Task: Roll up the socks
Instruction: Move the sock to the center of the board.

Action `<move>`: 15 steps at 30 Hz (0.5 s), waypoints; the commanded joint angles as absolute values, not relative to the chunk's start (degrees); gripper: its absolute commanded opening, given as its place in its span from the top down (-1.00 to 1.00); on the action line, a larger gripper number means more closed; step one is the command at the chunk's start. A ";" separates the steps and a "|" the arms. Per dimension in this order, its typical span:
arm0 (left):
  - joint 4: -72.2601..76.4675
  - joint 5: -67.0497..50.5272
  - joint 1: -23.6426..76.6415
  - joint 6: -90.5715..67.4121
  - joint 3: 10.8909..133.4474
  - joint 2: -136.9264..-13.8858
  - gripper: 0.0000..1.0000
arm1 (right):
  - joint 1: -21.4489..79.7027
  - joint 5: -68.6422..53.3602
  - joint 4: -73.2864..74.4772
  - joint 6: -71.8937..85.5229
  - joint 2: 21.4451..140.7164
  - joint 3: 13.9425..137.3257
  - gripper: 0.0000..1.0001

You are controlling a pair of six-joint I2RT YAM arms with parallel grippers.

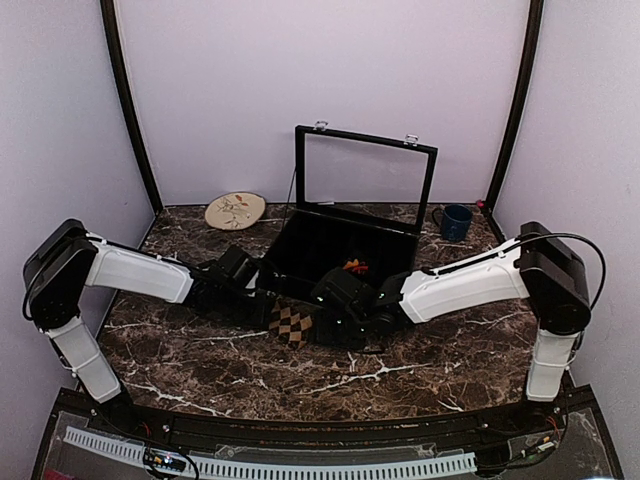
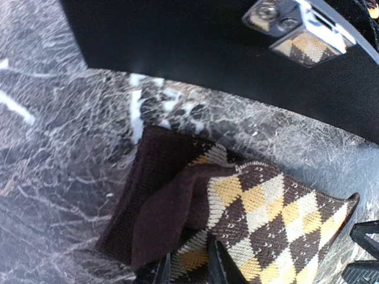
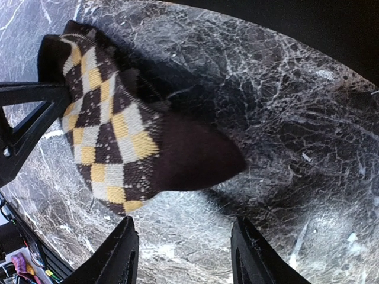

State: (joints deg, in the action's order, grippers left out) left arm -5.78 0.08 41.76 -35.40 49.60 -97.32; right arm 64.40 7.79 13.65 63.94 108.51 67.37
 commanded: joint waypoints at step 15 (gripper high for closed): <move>-15.73 -3.06 42.10 -45.86 40.90 -91.26 0.50 | 62.43 2.81 2.46 65.22 113.03 64.46 -0.05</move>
